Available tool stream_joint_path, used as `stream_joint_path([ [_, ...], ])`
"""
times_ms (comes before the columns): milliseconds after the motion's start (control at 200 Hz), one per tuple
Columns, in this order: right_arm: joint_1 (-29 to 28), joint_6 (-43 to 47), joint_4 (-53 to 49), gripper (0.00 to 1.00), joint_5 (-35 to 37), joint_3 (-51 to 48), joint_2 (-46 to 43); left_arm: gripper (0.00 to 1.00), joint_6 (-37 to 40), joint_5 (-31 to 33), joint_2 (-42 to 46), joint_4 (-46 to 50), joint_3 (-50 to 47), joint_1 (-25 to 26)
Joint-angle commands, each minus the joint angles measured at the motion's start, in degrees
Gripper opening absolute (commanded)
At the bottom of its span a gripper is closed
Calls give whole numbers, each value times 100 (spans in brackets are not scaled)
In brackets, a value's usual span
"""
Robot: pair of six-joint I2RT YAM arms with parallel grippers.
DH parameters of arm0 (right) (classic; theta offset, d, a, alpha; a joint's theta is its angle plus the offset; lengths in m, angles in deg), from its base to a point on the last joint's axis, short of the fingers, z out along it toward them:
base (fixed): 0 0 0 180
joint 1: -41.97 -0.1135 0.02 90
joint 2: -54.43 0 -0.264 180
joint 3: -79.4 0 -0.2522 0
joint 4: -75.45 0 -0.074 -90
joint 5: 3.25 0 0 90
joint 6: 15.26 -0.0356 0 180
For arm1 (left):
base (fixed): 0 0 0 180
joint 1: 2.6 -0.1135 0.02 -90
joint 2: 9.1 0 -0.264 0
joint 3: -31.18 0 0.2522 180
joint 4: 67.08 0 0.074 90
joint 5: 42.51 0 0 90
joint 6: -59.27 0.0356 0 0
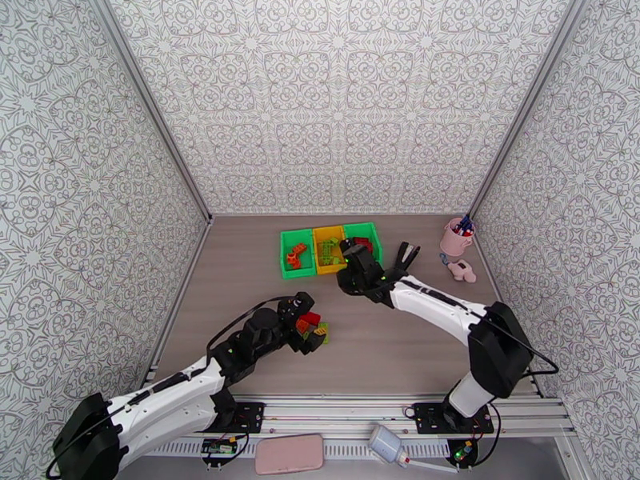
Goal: Sort the legos into containers by color
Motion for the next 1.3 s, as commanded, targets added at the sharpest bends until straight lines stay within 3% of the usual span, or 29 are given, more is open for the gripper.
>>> stream_joint_path([
  [0, 204, 212, 399, 27, 115, 693, 674, 100, -87, 252, 195, 141, 168, 69],
  [340, 474, 482, 385, 26, 31, 2626, 2441, 100, -217, 498, 615, 563, 97, 67],
  [610, 558, 563, 315, 30, 188, 3414, 3136, 100, -288, 559, 585, 623, 147, 46],
  [705, 564, 707, 332, 39, 100, 3369, 2972, 100, -406, 667, 584, 798, 224, 21],
  [800, 560, 895, 506, 57, -85, 3064, 2624, 100, -602, 797, 576, 1010, 304, -46],
  [1000, 556, 1347, 1093, 83, -756, 1765, 1488, 100, -896, 843, 529, 1444, 513, -281],
  [1150, 529, 1983, 1009, 84, -1496, 758, 617, 100, -861, 678, 791, 1806, 648, -426],
  [1295, 506, 2770, 167, 81, -2218, 204, 51, 100, -1085, 534, 1061, 2269, 874, -839],
])
